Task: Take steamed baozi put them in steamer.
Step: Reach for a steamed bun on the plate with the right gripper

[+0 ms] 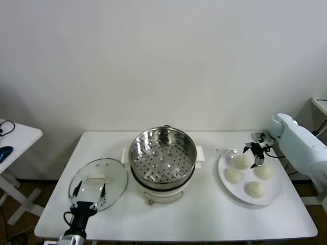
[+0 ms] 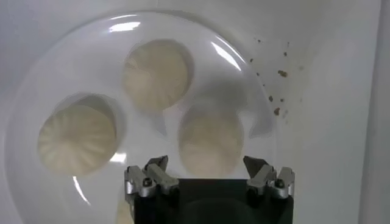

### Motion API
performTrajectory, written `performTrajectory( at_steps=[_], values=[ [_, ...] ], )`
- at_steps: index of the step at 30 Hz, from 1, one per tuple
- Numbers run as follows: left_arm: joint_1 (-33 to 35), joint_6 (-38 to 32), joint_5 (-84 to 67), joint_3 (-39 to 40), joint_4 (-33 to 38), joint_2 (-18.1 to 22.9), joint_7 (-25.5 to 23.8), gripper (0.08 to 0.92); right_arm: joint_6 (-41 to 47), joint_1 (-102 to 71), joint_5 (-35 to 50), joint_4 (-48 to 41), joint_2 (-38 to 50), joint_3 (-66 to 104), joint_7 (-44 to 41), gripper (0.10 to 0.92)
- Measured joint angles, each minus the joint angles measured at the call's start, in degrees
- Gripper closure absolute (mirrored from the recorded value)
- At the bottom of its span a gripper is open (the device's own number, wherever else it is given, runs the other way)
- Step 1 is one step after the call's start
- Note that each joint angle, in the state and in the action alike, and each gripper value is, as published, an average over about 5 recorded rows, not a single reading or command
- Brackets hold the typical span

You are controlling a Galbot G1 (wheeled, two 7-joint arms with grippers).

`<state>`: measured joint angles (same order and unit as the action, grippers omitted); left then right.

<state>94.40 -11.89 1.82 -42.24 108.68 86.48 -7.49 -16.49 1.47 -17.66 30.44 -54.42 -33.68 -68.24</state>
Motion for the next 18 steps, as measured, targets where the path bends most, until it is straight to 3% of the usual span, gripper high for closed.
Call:
performTrajectory(
  at_steps=[18],
  values=[
    [0.29, 0.03, -0.01, -0.29, 0.13, -0.23, -0.01, 0.177, -0.64, -0.91, -4.62, -3.51, -3.08, 3.36, 0.35, 0.215]
  ],
)
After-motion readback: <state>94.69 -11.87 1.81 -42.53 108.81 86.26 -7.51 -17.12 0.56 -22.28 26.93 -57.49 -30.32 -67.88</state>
